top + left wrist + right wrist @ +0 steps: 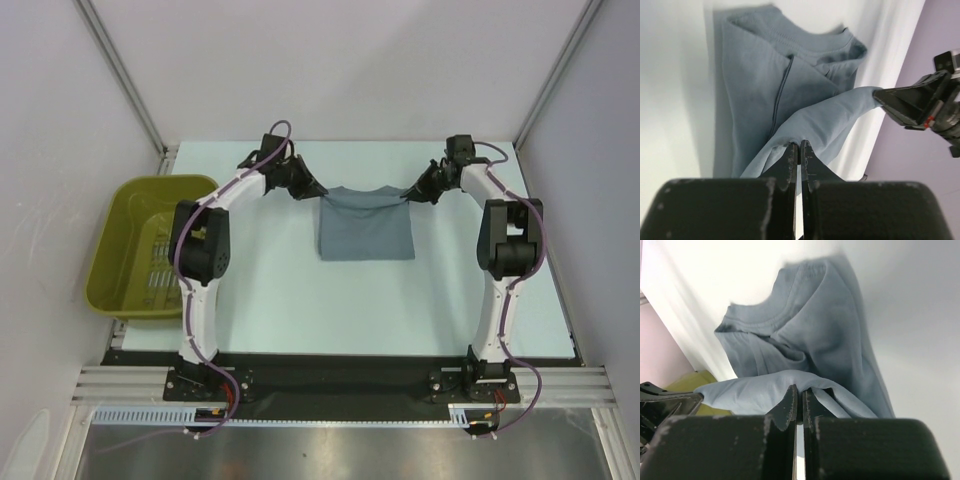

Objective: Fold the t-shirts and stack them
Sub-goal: Fold the tshirt

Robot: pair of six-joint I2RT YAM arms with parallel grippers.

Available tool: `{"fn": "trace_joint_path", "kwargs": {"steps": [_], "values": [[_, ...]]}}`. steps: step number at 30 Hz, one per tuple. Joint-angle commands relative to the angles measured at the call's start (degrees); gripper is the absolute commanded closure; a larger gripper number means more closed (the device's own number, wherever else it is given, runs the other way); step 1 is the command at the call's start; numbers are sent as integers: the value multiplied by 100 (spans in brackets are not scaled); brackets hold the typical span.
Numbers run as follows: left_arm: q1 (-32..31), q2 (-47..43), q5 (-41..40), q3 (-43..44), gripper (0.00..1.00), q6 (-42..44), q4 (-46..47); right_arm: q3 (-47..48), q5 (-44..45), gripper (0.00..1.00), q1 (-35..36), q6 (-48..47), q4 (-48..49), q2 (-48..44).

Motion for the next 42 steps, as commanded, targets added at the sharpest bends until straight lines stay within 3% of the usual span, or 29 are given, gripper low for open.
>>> {"fn": "trace_joint_path", "kwargs": {"steps": [1, 12, 22, 39, 42], "values": [[110, 222, 229, 470, 100, -212, 288, 382, -187, 100, -55, 55, 204, 224], [198, 610, 343, 797, 100, -458, 622, 1181, -389, 100, -108, 178, 178, 716], [225, 249, 193, 796, 100, -660, 904, 1252, -328, 100, -108, 433, 256, 356], [365, 1110, 282, 1552, 99, -924, 948, 2526, -433, 99, -108, 600, 186, 1507], [418, 1286, 229, 1640, 98, -959, 991, 2649, -503, 96, -108, 793, 572, 1753]]}}
